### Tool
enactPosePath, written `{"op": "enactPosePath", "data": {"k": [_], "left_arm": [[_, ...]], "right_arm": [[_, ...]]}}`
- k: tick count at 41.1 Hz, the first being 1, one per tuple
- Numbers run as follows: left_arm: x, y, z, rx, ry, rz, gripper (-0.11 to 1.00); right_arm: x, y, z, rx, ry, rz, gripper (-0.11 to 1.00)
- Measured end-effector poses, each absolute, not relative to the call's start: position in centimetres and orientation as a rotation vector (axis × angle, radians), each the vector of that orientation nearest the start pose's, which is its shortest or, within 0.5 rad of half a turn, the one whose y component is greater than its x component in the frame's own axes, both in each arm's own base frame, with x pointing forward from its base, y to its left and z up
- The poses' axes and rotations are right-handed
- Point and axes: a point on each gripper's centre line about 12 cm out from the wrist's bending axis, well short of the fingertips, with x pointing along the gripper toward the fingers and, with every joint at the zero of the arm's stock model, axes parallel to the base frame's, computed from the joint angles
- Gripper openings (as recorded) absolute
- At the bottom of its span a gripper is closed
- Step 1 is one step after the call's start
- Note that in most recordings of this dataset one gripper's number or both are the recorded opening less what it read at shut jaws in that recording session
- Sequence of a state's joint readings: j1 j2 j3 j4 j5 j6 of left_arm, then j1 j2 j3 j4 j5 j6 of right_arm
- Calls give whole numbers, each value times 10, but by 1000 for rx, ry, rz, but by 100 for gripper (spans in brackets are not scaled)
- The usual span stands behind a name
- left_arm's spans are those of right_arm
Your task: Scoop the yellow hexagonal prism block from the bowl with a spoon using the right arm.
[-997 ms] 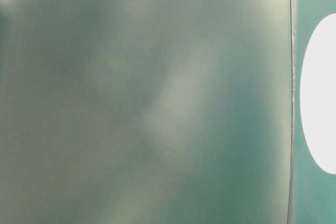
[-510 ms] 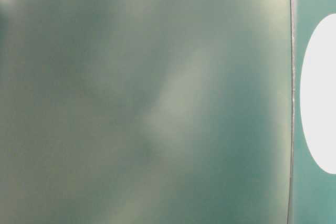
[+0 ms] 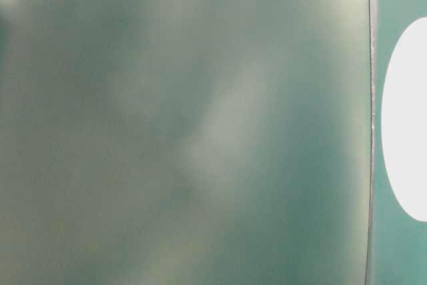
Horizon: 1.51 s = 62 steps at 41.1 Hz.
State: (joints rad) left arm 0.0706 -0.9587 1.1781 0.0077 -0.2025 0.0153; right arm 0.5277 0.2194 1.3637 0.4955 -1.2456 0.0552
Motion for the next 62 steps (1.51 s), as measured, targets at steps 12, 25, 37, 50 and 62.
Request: {"op": "enactPosePath", "data": {"k": [12, 25, 37, 50, 62], "left_arm": [[199, 14, 281, 22, 19, 69, 5], [199, 14, 281, 24, 19, 68, 5], [199, 14, 281, 22, 18, 69, 5], [199, 14, 281, 24, 19, 68, 5], [199, 14, 281, 22, 19, 69, 5]], "right_arm": [[215, 64, 68, 46, 334, 22, 41], [215, 64, 68, 44, 337, 22, 24], [216, 64, 68, 46, 342, 22, 24], [215, 64, 68, 56, 360, 20, 25], [216, 65, 68, 55, 360, 22, 47]]}}
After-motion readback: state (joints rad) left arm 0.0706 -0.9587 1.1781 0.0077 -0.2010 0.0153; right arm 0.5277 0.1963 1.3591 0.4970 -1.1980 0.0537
